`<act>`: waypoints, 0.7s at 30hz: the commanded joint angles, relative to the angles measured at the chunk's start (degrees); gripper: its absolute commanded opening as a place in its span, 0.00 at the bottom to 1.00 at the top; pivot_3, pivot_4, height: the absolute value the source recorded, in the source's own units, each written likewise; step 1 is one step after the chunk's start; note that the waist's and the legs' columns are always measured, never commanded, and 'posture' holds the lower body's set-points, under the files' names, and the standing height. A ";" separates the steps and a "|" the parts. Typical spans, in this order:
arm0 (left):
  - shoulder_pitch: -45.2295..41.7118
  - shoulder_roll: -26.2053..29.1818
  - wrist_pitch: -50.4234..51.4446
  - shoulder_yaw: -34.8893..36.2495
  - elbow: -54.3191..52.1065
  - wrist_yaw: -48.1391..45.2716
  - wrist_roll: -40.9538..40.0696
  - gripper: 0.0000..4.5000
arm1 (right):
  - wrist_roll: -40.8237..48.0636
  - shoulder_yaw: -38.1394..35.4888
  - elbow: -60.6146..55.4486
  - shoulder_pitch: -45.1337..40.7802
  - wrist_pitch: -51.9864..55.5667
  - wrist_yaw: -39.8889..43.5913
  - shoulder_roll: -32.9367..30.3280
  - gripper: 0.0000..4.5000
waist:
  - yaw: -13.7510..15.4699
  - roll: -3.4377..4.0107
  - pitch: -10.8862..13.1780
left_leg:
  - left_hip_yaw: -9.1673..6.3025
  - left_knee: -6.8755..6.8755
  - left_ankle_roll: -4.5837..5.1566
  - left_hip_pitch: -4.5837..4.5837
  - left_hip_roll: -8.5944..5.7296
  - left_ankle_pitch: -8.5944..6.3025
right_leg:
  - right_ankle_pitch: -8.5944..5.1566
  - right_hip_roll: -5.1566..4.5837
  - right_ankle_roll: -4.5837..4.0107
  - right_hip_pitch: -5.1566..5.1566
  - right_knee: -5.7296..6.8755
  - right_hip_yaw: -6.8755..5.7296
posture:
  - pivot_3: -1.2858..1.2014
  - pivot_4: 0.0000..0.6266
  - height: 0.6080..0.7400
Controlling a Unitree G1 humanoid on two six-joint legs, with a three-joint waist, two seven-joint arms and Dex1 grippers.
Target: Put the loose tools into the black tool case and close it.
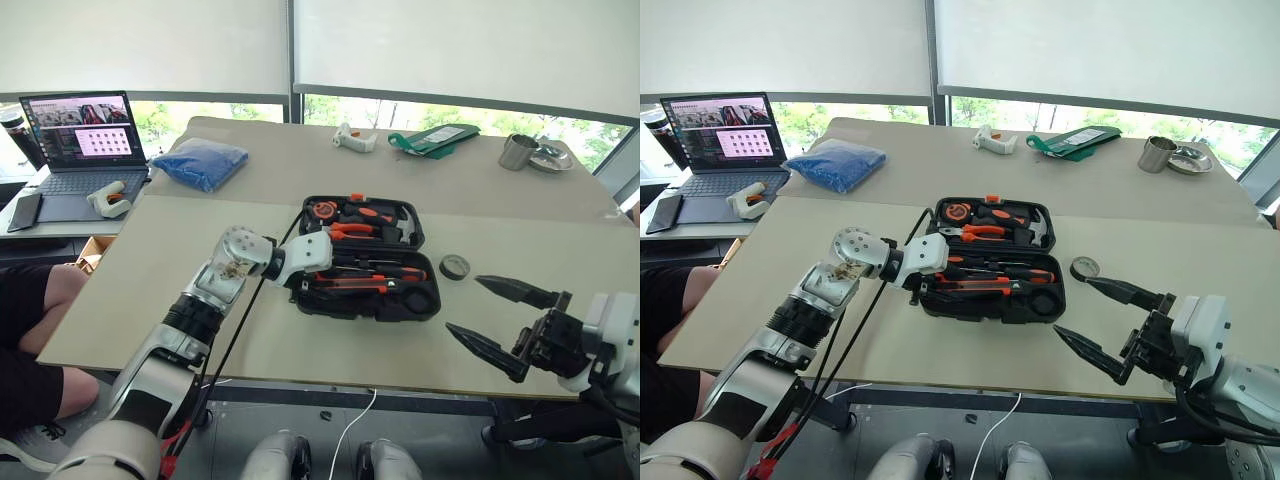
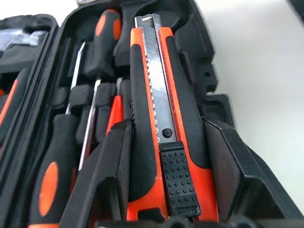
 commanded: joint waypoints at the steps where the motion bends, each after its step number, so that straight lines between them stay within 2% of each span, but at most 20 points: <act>1: -1.28 -0.40 -1.10 0.03 0.66 -1.09 -0.02 0.39 | 1.31 -3.47 -2.30 1.16 -0.40 -0.35 -0.21 1.00 | 0.02 0.00 0.00 | 0.00 0.00 0.00 0.00 0.00 0.00 | 0.00 0.00 0.01 0.00 0.00 0.01 | 0.52 0.24 1.00; 21: 0.27 -2.00 -2.10 -1.71 1.58 -2.07 1.91 0.39 | 1.76 -3.15 -2.55 -0.31 1.41 -0.68 -2.50 1.00 | 0.03 0.00 0.00 | -0.07 0.07 0.08 0.01 0.00 -0.06 | -0.01 -0.02 0.02 0.10 -0.04 -0.03 | 0.52 0.24 1.00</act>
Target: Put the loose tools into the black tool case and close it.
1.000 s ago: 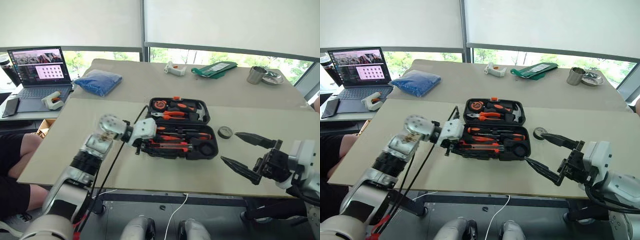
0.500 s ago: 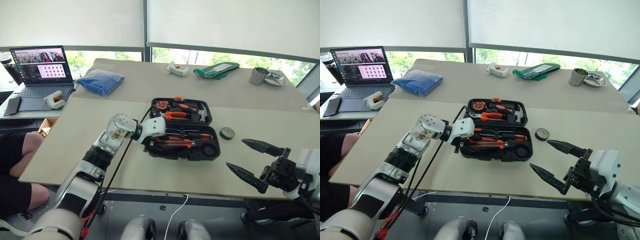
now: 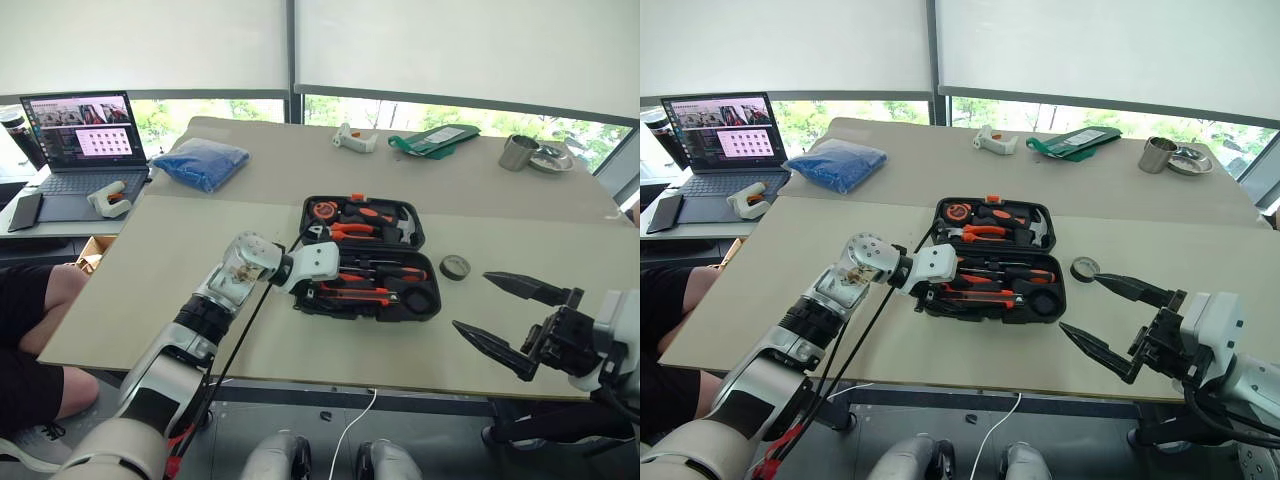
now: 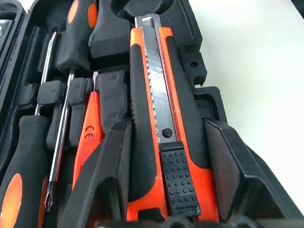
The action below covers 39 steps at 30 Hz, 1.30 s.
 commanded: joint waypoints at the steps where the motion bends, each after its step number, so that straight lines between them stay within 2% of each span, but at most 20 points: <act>1: -0.34 -0.23 -0.27 0.18 0.10 -0.23 -0.18 0.50 | 1.02 -1.05 -1.86 -0.55 0.59 -0.18 -0.80 1.00 | -0.01 0.00 0.00 | 0.00 0.01 0.00 0.00 0.00 0.00 | 0.00 0.00 0.00 0.01 0.00 0.00 | 0.52 0.24 1.00; 2: -0.59 -0.37 -0.27 0.29 0.43 -0.55 -0.42 0.62 | 1.05 -0.87 -1.81 -1.06 0.80 -0.36 -0.91 1.00 | -0.03 0.00 0.00 | -0.01 0.02 0.00 0.00 0.01 0.00 | 0.00 0.00 0.00 0.01 0.00 0.00 | 0.52 0.24 1.00; 6: -1.11 -1.87 -3.24 2.42 1.56 -1.00 -2.98 0.91 | 0.94 -0.64 -1.71 -2.27 1.37 -0.90 -0.85 1.00 | -0.01 0.01 0.00 | -0.06 0.09 0.08 0.00 0.01 -0.05 | -0.03 0.01 0.05 0.05 0.01 -0.03 | 0.52 0.24 1.00; 10: -1.77 -1.46 -6.21 4.99 3.86 -4.85 -6.36 0.91 | 1.06 -0.70 -1.89 -2.18 1.84 -0.29 -1.01 1.00 | 0.03 0.01 0.00 | -0.07 0.22 0.20 0.00 0.00 -0.14 | -0.06 -0.01 0.08 0.09 0.00 -0.05 | 0.52 0.24 1.00; 15: -3.50 -3.13 -6.17 10.60 6.13 -4.04 -11.79 0.91 | 0.86 -1.13 -0.62 -3.66 1.60 -0.39 -1.40 1.00 | -0.02 0.02 0.00 | -0.08 0.27 0.23 0.00 0.00 -0.15 | -0.05 -0.01 0.10 0.12 0.00 -0.04 | 0.52 0.24 1.00; 19: -3.40 -4.38 -8.31 11.17 8.40 -1.88 -10.62 0.68 | 0.39 -0.10 -0.90 -4.08 1.53 -1.45 -0.42 1.00 | 0.11 0.02 0.00 | -0.08 0.33 0.25 0.00 -0.03 -0.17 | -0.01 -0.03 0.19 0.21 -0.04 -0.06 | 0.52 0.24 1.00; 27: -0.74 -7.72 -14.58 8.35 11.47 2.08 -6.38 0.01 | 0.05 1.55 -1.73 -3.94 1.81 -2.58 -0.18 1.00 | -0.01 0.02 0.00 | -0.08 0.33 0.29 0.01 -0.04 -0.19 | 0.02 -0.03 0.19 0.27 -0.08 -0.06 | 0.52 0.24 1.00; 32: 1.90 -8.40 -14.79 6.75 11.22 3.80 -4.27 0.00 | -0.84 1.69 -1.48 -4.35 1.23 -3.53 -0.13 1.00 | 0.00 0.02 0.00 | -0.07 0.32 0.29 0.02 -0.03 -0.19 | 0.04 -0.02 0.15 0.25 -0.07 -0.07 | 0.52 0.24 1.00; 39: 3.33 -6.69 -9.67 4.03 12.78 8.19 1.26 0.00 | -1.18 1.35 -1.86 -2.47 0.75 -3.95 0.78 1.00 | 0.14 0.04 -0.02 | -0.08 0.33 0.38 0.04 -0.03 -0.25 | 0.02 -0.03 0.26 0.31 -0.12 -0.08 | 0.52 0.24 1.00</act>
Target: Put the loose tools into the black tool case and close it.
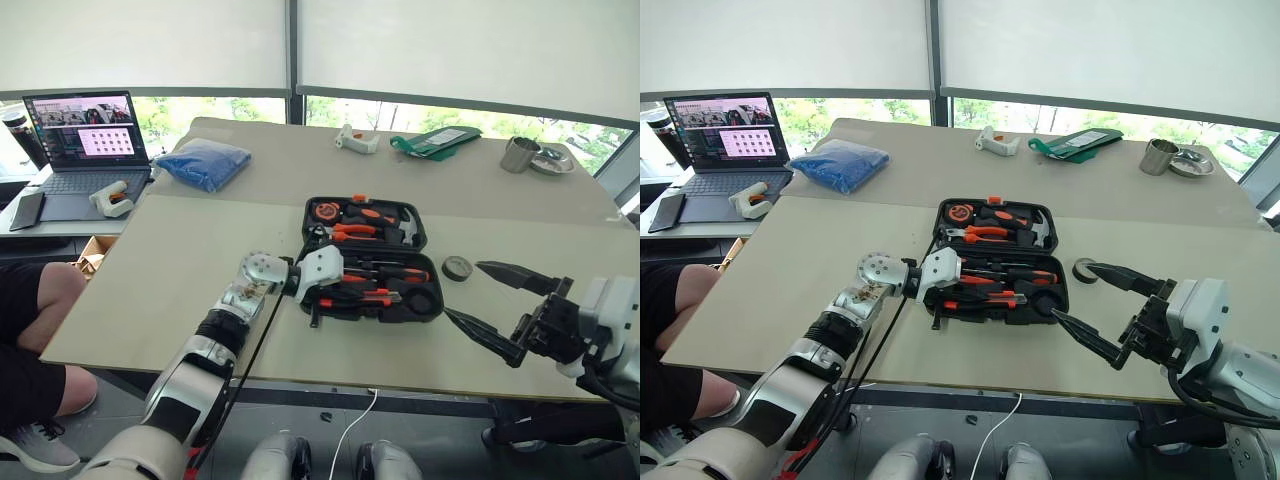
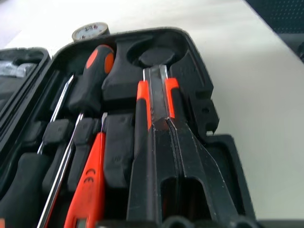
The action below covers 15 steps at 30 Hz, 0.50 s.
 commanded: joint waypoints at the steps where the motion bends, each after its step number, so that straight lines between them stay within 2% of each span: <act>1: 1.10 1.17 2.94 -2.36 1.89 3.01 4.28 0.00 | -0.26 -1.27 -1.90 1.18 -0.73 -0.76 0.87 1.00 | 0.00 0.01 -0.01 | -0.01 0.00 0.01 0.03 0.00 0.00 | 0.00 0.00 0.00 0.03 -0.01 0.00 | 0.52 0.24 1.00; 7: 3.49 0.28 7.80 -5.14 0.55 2.39 5.29 0.00 | 0.05 -1.12 -2.24 2.30 -0.39 -0.42 1.27 1.00 | -0.08 0.40 -0.27 | 0.00 0.00 0.36 0.10 0.01 -0.23 | 0.02 0.01 0.07 0.09 -0.04 0.03 | 0.52 0.24 1.00; 10: 4.90 0.72 5.82 -6.83 0.33 3.93 7.44 0.00 | 0.09 -1.48 -1.93 2.73 -0.60 0.03 1.27 1.00 | -0.04 0.65 -0.50 | 0.00 -0.01 0.40 0.13 0.01 -0.25 | 0.02 0.01 0.08 0.12 -0.11 0.03 | 0.52 0.24 1.00; 15: 5.74 -0.28 2.66 -4.38 -0.55 6.13 4.95 0.00 | -0.14 -1.61 -1.29 2.86 -0.92 0.21 1.29 1.00 | 0.07 0.92 -0.73 | -0.01 -0.03 0.48 0.21 0.00 -0.31 | 0.02 0.01 0.08 0.22 -0.22 0.03 | 0.52 0.24 1.00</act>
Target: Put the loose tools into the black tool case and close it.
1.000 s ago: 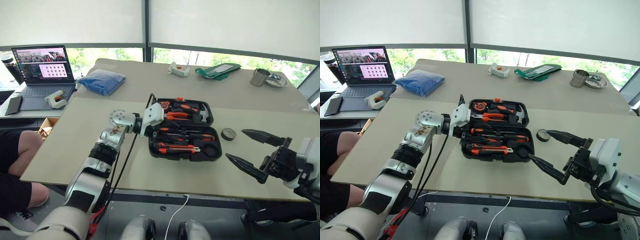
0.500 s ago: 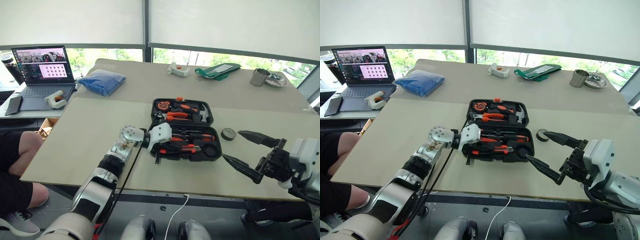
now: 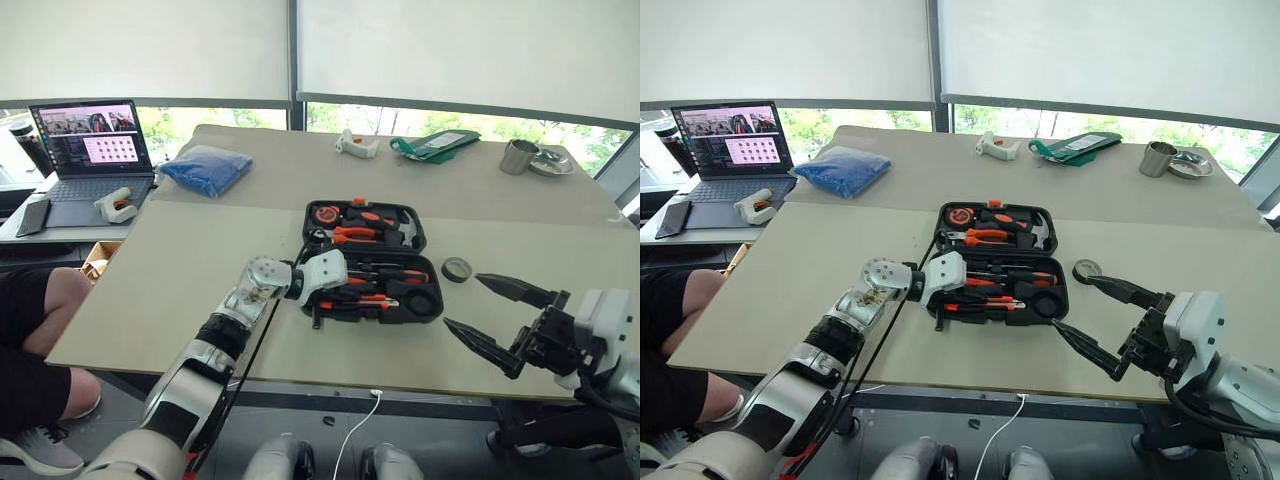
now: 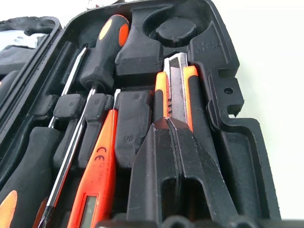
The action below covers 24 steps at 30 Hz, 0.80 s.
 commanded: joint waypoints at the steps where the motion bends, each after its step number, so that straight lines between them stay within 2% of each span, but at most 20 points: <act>1: 2.59 -0.65 -3.42 -0.41 2.89 0.79 0.29 0.00 | 0.33 -1.69 -0.36 -0.29 -1.02 0.22 0.08 1.00 | 0.04 0.04 -0.02 | 0.00 0.00 0.00 0.00 0.00 0.00 | 0.00 0.00 0.00 0.00 0.00 0.00 | 0.52 0.24 1.00; 4: 1.88 -1.29 -6.60 2.78 2.60 0.32 -3.24 0.00 | 0.27 -2.27 -0.07 -0.39 -1.17 -0.38 0.55 1.00 | 0.05 0.07 -0.04 | 0.01 -0.01 0.01 0.00 -0.01 -0.01 | -0.04 -0.01 -0.07 -0.01 -0.07 0.03 | 0.52 0.24 1.00; 8: 0.79 0.80 -4.57 4.52 1.27 -6.29 -7.04 0.00 | 0.79 -4.18 0.11 0.57 -1.09 -0.64 1.04 1.00 | -0.14 0.07 -0.01 | 0.03 -0.03 0.01 -0.08 0.00 0.00 | -0.02 0.01 -0.05 -0.09 -0.09 0.02 | 0.52 0.24 1.00; 12: 1.63 1.98 -1.94 2.26 0.53 -8.53 -5.55 0.00 | 0.25 -4.79 0.17 1.68 -0.97 0.55 0.52 1.00 | -0.21 0.07 -0.01 | 0.03 -0.04 -0.30 -0.10 0.00 0.18 | 0.02 0.03 0.04 -0.11 -0.10 -0.02 | 0.52 0.24 1.00; 16: 2.99 2.54 1.64 -1.61 0.53 -6.94 -0.87 0.00 | -1.03 -3.79 0.26 1.32 -0.78 0.71 -0.19 1.00 | -0.35 0.11 -0.04 | 0.03 -0.06 -0.25 -0.10 0.00 0.14 | 0.03 0.05 0.06 -0.07 -0.23 -0.01 | 0.52 0.24 1.00; 19: 3.47 3.51 4.41 -5.31 -1.26 -10.54 1.07 0.00 | -0.84 -3.20 0.29 1.06 -0.34 0.80 -0.26 1.00 | -0.40 0.19 -0.08 | 0.03 -0.08 0.07 -0.09 0.01 -0.05 | 0.02 0.07 0.06 -0.04 -0.31 0.00 | 0.52 0.24 1.00; 24: 1.18 1.90 6.20 -4.76 2.23 -4.37 2.80 0.00 | -1.02 -3.13 1.45 0.92 0.58 0.76 -0.94 1.00 | -0.06 0.33 -0.17 | 0.02 -0.10 0.04 -0.09 0.00 -0.05 | 0.02 0.06 0.06 -0.01 -0.37 0.01 | 0.52 0.24 1.00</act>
